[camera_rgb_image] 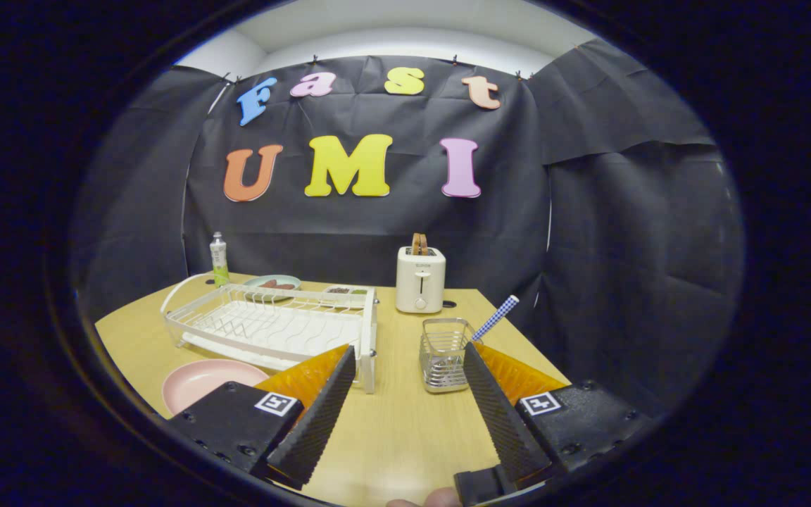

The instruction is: Take the plate from the dish rack, then take the spoon from the basket and place it into the plate.

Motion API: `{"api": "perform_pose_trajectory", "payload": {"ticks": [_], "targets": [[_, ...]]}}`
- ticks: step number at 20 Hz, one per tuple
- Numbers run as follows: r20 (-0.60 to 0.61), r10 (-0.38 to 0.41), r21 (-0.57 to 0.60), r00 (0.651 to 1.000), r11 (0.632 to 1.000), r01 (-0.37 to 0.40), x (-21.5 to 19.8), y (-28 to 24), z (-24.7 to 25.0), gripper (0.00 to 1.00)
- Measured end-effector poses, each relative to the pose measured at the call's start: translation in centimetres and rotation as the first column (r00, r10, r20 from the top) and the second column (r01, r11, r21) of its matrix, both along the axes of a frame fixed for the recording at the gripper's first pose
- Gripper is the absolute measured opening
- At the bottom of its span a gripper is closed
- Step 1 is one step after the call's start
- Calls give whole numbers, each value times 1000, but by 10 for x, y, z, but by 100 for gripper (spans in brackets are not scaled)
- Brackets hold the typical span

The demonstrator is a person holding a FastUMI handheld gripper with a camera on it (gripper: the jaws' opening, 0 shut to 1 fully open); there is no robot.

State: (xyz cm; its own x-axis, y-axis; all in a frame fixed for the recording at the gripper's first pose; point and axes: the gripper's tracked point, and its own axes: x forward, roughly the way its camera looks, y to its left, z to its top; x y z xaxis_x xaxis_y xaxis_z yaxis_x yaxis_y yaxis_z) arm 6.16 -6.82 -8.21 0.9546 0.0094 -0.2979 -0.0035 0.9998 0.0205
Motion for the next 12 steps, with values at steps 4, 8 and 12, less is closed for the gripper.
{"api": "perform_pose_trajectory", "payload": {"ticks": [4, 8, 12], "targets": [[11, -38, 73, 999, 997, 37, 41, -38, -8, 100], [12, -69, 116, 998, 991, 67, 87, -76, -22, 100], [-31, -43, 151, 999, 987, 48, 120, -86, -36, 96]]}}
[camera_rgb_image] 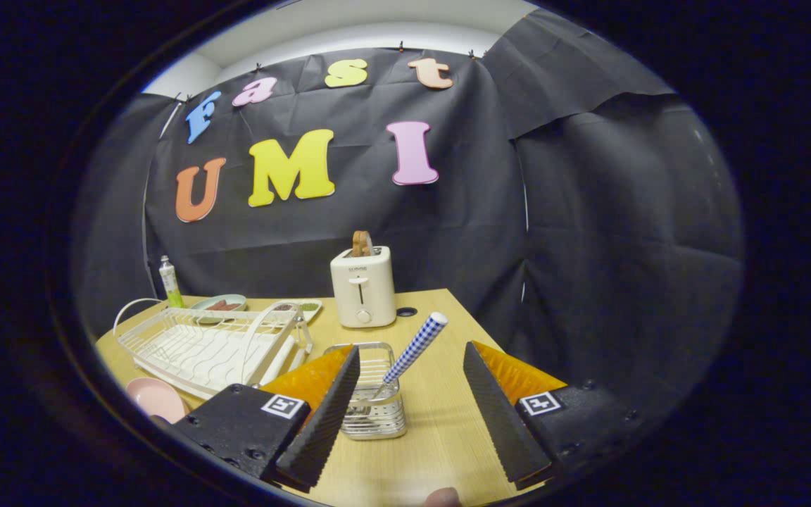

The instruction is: Take the plate from the dish rack, then take the spoon from the basket and place it into the plate.

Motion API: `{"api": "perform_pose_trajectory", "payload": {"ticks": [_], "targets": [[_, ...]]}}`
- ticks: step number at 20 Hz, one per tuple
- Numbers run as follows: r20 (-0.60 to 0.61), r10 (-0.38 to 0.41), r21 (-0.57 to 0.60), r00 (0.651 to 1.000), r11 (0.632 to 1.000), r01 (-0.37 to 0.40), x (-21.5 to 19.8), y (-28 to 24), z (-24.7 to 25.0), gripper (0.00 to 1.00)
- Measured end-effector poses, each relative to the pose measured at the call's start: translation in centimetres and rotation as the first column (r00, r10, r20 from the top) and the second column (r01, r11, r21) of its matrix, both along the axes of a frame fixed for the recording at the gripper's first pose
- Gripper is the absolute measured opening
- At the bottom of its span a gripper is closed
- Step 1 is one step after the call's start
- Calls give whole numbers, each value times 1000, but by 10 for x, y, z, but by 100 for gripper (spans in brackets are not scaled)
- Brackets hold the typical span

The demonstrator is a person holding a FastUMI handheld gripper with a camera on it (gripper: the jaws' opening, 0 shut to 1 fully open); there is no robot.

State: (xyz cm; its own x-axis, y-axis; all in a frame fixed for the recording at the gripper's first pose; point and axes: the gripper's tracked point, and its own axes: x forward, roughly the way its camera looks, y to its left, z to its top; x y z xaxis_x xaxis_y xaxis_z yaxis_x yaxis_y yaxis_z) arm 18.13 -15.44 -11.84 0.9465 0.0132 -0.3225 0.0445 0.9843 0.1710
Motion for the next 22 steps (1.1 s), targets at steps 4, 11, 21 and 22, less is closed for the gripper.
{"api": "perform_pose_trajectory", "payload": {"ticks": [4, 11, 21, 22], "targets": [[-38, 38, 37, 999, 999, -36, 28, 3, -8, 89], [-21, 45, 47, 999, 998, -44, 25, 14, 6, 44], [68, -108, -34, 992, 993, 111, 14, 23, 82, 9], [90, -123, -30, 988, 992, 126, 9, 25, 97, 9]]}}
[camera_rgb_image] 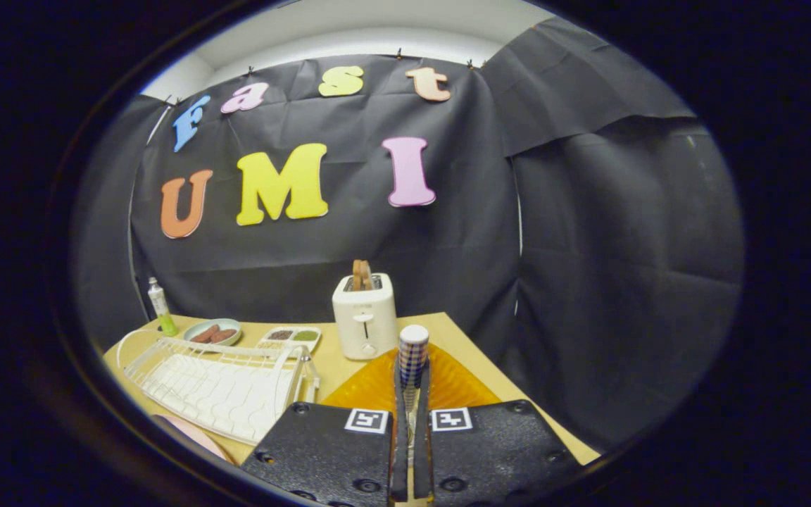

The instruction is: Take the plate from the dish rack, then take the spoon from the basket and place it into the plate.

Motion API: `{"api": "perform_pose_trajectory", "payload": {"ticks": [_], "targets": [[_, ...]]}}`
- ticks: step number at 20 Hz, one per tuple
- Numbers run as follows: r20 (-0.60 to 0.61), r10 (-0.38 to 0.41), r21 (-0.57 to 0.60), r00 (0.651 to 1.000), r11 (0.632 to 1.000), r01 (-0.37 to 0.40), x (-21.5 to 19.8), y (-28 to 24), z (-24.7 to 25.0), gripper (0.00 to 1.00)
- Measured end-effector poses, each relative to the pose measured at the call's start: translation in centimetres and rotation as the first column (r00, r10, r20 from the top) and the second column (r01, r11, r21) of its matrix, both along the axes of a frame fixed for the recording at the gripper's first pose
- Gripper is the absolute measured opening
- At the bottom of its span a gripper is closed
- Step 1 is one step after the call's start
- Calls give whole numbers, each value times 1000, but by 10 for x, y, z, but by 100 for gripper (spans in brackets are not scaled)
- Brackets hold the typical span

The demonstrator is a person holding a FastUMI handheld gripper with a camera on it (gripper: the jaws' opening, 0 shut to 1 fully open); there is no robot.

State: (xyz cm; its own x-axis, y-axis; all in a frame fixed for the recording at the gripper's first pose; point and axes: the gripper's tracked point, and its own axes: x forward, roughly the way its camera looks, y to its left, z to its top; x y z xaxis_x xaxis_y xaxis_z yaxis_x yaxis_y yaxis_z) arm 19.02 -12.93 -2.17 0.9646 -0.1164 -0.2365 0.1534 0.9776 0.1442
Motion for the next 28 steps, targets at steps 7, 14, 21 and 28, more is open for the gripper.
{"api": "perform_pose_trajectory", "payload": {"ticks": [7, 14, 21, 28], "targets": [[95, 9, -4, 995, 1000, -8, -56, 55, 77, 9], [122, 129, -11, 984, 992, -128, -106, 151, 71, 9], [80, 232, 46, 969, 971, -236, -132, 242, 14, 9], [-22, 281, 125, 959, 953, -276, -141, 292, -48, 9]]}}
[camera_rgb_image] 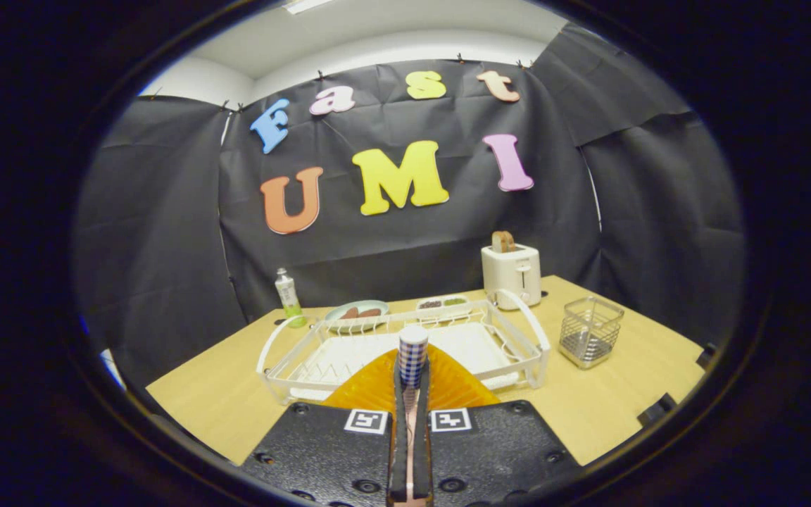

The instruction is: Take the plate from the dish rack, then take the spoon from the basket and place it into the plate.

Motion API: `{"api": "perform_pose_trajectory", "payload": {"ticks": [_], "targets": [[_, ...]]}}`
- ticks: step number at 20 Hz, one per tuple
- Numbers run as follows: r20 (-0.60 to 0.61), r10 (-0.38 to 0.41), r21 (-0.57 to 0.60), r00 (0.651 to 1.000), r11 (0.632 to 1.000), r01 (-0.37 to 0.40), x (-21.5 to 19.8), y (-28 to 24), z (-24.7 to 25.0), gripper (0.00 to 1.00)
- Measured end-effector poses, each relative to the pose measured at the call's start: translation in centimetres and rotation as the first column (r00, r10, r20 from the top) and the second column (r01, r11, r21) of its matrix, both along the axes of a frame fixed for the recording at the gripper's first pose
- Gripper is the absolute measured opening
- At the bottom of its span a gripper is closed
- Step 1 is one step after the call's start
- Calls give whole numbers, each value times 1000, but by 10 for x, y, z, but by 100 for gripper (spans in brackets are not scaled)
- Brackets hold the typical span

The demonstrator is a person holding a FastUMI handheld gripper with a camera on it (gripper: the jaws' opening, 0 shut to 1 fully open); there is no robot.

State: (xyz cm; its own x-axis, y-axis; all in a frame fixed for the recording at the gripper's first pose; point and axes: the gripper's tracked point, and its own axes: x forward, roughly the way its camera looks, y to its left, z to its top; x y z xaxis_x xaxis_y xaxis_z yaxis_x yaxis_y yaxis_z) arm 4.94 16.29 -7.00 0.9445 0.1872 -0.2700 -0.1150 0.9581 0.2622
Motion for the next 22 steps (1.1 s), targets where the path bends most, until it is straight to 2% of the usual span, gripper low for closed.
{"api": "perform_pose_trajectory", "payload": {"ticks": [6, 12, 14, 15, 22], "targets": [[-37, 12, 98, 999, 995, -8, -5, 22, -22, 10], [-19, -20, 80, 1000, 997, 22, -2, 9, -25, 20], [-9, -37, 70, 999, 997, 38, -1, 0, -21, 31], [-3, -42, 74, 999, 996, 42, 1, -4, -18, 43], [55, -49, 43, 997, 998, 47, 9, -22, 5, 77]]}}
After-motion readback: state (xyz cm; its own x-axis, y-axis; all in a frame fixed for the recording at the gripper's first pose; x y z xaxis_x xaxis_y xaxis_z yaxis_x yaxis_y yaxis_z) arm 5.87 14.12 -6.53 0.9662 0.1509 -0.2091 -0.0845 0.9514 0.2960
